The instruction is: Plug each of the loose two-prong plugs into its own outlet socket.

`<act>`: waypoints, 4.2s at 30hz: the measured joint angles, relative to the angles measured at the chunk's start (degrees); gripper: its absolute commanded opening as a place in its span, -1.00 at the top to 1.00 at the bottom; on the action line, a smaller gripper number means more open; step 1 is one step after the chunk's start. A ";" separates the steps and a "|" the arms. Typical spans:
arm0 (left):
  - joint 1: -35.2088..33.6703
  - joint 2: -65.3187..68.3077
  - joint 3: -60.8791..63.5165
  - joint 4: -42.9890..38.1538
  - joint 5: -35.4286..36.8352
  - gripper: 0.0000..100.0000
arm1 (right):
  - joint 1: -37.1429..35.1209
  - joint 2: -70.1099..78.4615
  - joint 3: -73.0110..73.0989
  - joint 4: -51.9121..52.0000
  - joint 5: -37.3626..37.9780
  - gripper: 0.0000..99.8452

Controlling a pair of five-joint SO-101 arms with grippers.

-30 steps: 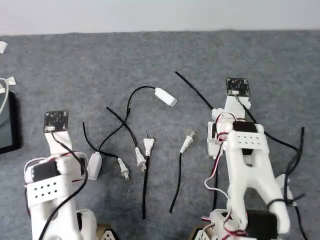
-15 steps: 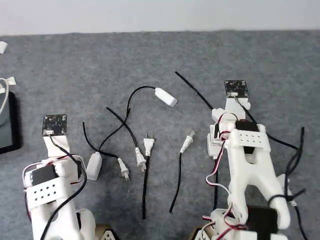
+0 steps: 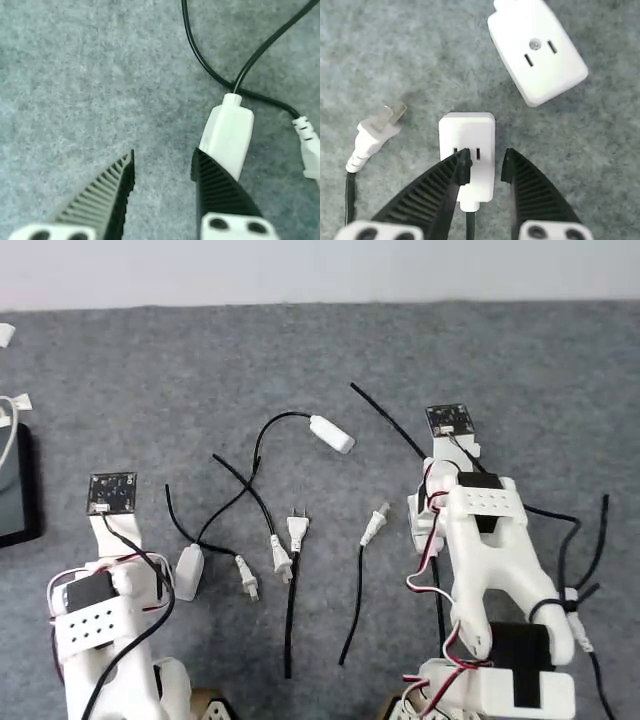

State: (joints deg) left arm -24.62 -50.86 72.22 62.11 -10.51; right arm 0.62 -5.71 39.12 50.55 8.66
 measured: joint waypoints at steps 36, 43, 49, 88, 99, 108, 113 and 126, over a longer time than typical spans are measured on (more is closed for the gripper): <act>2.11 -0.09 2.73 -3.78 0.00 0.64 | -5.10 -8.35 -0.35 7.38 -1.58 0.83; 2.11 -0.09 2.81 -3.96 0.00 0.64 | 1.32 -5.98 0.18 2.20 -6.95 0.91; 2.11 -0.09 2.81 -3.96 0.00 0.64 | -0.62 2.29 -0.97 2.73 -6.86 0.91; 2.11 -0.09 2.81 -3.96 0.00 0.64 | -16.09 -6.07 5.54 1.14 -3.69 0.91; 2.11 -0.09 2.81 -3.96 0.00 0.64 | -16.00 -4.48 3.69 -0.35 -3.52 0.91; 2.11 -0.09 2.81 -3.96 0.00 0.64 | -14.42 -2.46 -0.18 2.11 -2.29 0.95; 9.23 -0.09 2.81 -3.96 3.08 0.64 | -10.20 -13.27 8.18 -1.23 -3.43 0.95; 47.03 0.18 -23.65 2.37 26.20 0.64 | 0.88 -32.35 20.22 -3.25 -8.00 0.92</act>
State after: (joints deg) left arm 22.42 -50.68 48.57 64.48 15.69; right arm 1.49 -38.07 59.34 47.30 0.66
